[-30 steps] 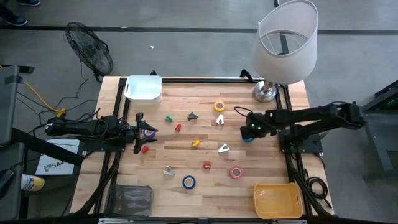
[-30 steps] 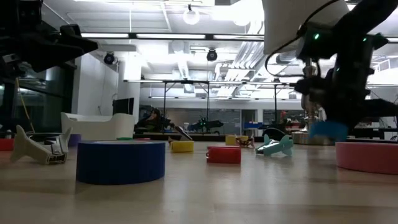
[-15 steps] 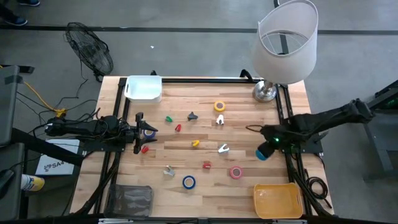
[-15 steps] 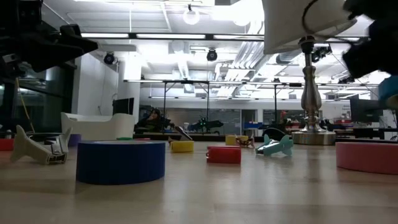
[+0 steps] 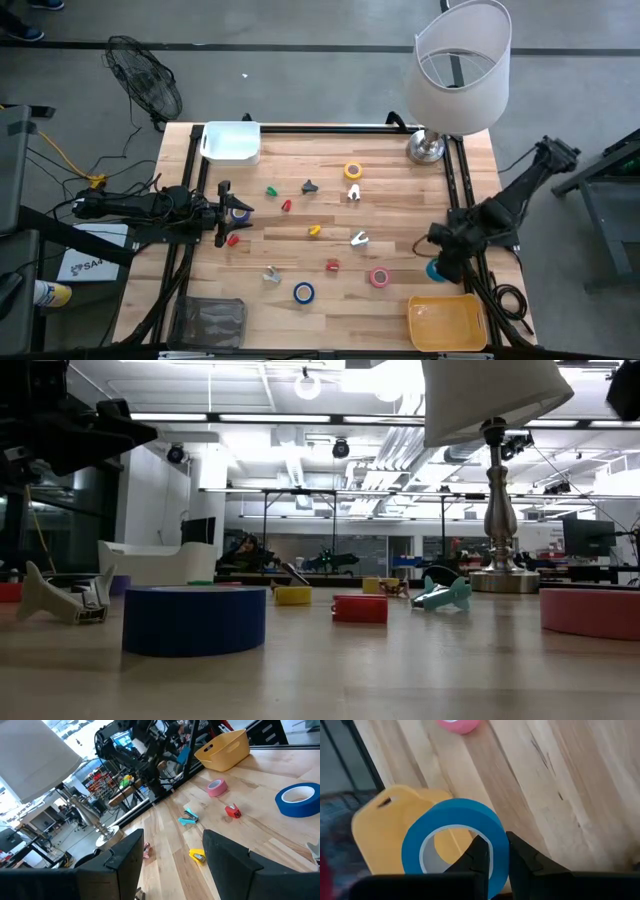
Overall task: Pick and place Stapler, Stapler remover, tape
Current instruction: Put the blue tape into the yellow bin
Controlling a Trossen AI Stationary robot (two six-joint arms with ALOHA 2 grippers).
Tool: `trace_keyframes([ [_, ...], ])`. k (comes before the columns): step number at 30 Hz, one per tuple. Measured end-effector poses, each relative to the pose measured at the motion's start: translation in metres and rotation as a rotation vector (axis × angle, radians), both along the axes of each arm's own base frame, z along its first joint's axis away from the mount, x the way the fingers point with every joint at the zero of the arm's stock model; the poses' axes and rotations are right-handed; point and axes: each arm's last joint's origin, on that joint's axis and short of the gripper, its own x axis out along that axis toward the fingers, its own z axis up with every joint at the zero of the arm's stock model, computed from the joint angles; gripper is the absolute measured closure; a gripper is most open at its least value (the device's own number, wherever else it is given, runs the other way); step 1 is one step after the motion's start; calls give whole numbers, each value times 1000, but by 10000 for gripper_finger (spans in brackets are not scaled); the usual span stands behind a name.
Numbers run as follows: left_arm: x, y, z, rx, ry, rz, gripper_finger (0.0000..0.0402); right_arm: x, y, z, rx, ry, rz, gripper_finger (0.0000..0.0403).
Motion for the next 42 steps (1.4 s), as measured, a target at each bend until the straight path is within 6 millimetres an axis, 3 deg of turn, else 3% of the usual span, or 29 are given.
trace_keyframes([
  [14,0,0,0,0,0,0,202,12,77,4,-293,-66,374,372],
  [31,0,0,0,0,0,0,202,43,138,-27,-286,119,247,366],
  [42,0,0,0,0,0,0,202,59,139,-35,-175,260,106,305],
])
